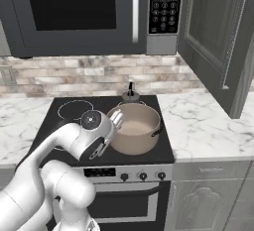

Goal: Pick the kettle from the cabinet and place it on a stove burner. Then pick the pot from the counter and place it on another stove burner. Finally, turn both burners on.

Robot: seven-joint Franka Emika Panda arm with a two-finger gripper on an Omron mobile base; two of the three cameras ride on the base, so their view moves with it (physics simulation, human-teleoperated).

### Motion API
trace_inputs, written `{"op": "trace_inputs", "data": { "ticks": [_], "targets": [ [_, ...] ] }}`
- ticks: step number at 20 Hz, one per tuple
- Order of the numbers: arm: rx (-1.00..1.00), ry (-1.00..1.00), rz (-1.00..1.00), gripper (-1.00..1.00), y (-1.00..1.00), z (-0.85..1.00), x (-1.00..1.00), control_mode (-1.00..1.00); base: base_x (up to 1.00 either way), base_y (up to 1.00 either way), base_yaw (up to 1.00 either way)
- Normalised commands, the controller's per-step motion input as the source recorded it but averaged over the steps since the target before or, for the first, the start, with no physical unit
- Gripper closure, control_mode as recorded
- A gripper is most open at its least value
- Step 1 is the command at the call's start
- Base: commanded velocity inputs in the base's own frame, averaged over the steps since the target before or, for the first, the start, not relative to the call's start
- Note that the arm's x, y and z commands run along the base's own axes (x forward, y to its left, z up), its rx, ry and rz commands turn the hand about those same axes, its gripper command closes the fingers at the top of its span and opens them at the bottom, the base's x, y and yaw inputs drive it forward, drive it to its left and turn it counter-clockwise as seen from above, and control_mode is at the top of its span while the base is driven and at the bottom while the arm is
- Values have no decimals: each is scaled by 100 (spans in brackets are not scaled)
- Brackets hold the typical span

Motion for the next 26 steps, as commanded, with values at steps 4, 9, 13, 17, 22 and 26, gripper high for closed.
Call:
{"op": "trace_inputs", "data": {
  "ticks": [4,9,13,17,22,26],
  "targets": [
    [0,-11,0,-100,0,19,-36,-100,0,0,0],
    [0,-13,0,-100,0,13,-48,-100,0,0,0],
    [0,-16,0,-100,-1,12,-52,-100,0,0,0],
    [0,-18,0,-100,-1,16,-45,-100,0,0,0],
    [0,-11,0,-100,-1,2,-43,-100,0,0,0],
    [1,-1,0,-100,-3,-3,-28,-100,0,0,0]
  ]
}}
